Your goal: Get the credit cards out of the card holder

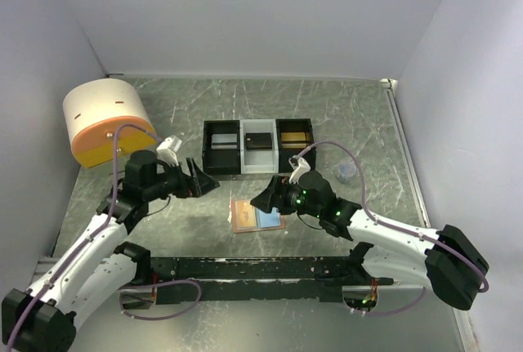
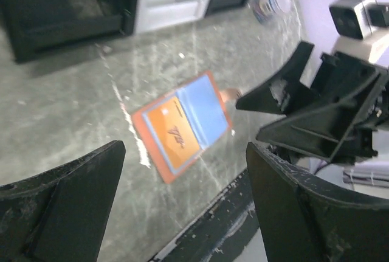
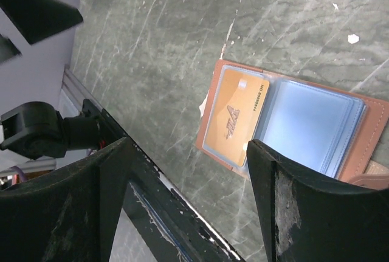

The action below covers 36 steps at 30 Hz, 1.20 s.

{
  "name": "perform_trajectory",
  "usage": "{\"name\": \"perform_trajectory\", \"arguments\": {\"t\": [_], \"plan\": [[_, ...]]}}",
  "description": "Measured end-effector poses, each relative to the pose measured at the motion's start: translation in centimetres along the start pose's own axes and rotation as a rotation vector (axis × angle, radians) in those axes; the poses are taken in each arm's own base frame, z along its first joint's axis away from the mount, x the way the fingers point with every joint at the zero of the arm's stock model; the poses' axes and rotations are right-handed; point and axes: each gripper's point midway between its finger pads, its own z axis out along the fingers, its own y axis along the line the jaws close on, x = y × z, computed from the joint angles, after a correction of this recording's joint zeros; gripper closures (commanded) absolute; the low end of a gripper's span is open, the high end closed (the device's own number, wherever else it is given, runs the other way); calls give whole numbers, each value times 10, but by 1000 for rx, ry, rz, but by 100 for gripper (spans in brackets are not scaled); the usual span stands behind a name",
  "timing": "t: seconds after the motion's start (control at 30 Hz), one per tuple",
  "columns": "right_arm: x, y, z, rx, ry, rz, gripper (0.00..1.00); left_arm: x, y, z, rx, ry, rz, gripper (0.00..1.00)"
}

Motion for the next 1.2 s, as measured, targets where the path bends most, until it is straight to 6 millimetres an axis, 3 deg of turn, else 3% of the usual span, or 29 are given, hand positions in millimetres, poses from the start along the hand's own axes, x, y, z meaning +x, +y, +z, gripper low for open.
{"name": "perform_trajectory", "arguments": {"t": [0.13, 0.33, 0.87, 1.1, 1.2], "plan": [[3, -1, 0, -1, 7, 16, 26, 32, -15, 13, 45, 70, -22, 12], [9, -4, 0, -1, 14, 59, 30, 73, -11, 28, -7, 164, -99, 18], [42, -27, 16, 75, 157, 120, 62, 107, -5, 56, -31, 209, -211, 35], [31, -24, 42, 107, 178, 91, 70, 128, -2, 68, -68, 257, -224, 42], [36, -31, 49, 124, 199, 96, 71, 130, 0, 73, -92, 261, -227, 43]]}}
